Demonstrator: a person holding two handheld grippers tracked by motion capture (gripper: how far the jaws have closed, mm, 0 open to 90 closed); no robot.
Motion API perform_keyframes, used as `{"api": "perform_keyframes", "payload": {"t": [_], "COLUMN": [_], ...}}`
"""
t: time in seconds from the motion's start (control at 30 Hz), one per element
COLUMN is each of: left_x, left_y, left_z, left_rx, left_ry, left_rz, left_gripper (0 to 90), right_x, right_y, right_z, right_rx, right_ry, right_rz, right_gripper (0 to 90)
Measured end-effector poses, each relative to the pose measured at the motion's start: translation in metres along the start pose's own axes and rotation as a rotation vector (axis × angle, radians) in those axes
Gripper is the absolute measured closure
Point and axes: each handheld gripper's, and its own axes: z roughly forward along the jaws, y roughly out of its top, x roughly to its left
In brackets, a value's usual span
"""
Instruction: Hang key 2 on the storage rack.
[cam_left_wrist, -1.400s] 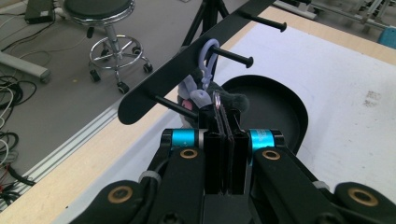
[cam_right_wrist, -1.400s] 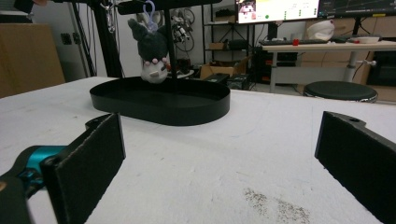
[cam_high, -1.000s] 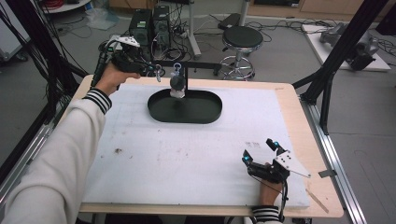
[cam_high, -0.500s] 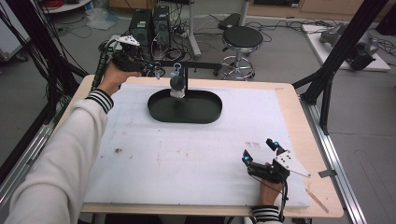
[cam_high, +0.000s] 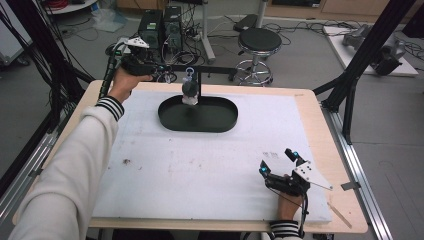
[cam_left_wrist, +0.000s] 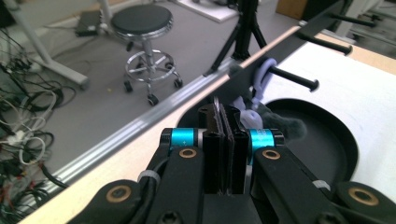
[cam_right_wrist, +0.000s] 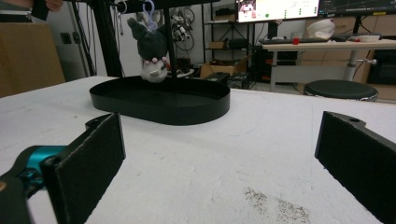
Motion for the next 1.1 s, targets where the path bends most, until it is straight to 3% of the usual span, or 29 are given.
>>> {"api": "perform_keyframes", "payload": {"t": [0.13, 0.17, 0.27, 0.33, 0.4, 0.47, 0.5, 0.6, 0.63, 0.67, 0.8, 0.83, 1.1], "left_x": [0.002, 0.004, 0.008, 0.009, 0.007, 0.004, 0.004, -0.007, -0.007, -0.014, -0.024, -0.03, -0.046], "left_y": [0.001, 0.001, 0.001, 0.0, -0.003, -0.008, -0.008, -0.02, -0.02, -0.028, -0.043, -0.054, -0.09], "left_z": [-0.002, -0.004, -0.007, -0.011, -0.02, -0.033, -0.033, -0.06, -0.06, -0.075, -0.094, -0.104, -0.129], "left_rx": [-0.052, -0.075, -0.105, -0.126, -0.182, -0.229, -0.229, -0.274, -0.274, -0.299, -0.317, -0.327, -0.378], "left_ry": [0.011, 0.023, 0.016, 0.013, 0.01, 0.021, 0.021, 0.005, 0.005, 0.005, -0.001, 0.003, 0.0], "left_rz": [-0.007, -0.023, -0.057, -0.067, -0.051, -0.029, -0.029, 0.009, 0.009, 0.021, 0.035, 0.045, 0.023], "left_gripper": [82.6, 64.8, 37.1, 11.3, 1.7, 1.7, 1.7, 1.7, 1.7, 1.7, 1.7, 1.7, 1.7], "right_x": [0.001, 0.001, 0.001, 0.0, 0.001, 0.001, 0.0, 0.0, 0.0, 0.0, 0.001, 0.0, 0.001], "right_y": [0.0, 0.0, 0.0, 0.0, 0.0, 0.0, 0.0, 0.0, 0.0, 0.0, 0.0, 0.0, 0.0], "right_z": [0.0, 0.0, 0.0, 0.0, 0.0, 0.0, 0.0, 0.0, 0.0, 0.0, 0.0, 0.0, 0.0], "right_rx": [0.0, -0.001, 0.0, 0.0, 0.0, 0.0, -0.002, -0.002, -0.002, -0.003, -0.002, -0.001, -0.001], "right_ry": [0.0, 0.0, -0.001, -0.001, 0.0, 0.0, 0.001, -0.001, -0.001, -0.002, 0.0, -0.002, -0.002], "right_rz": [-0.003, -0.002, -0.002, -0.002, -0.002, -0.002, -0.007, -0.009, -0.01, -0.012, -0.013, -0.013, -0.017], "right_gripper": [0.8, 0.8, 0.8, 0.8, 0.8, 0.8, 0.8, 0.8, 0.8, 0.8, 0.8, 0.8, 0.8]}}
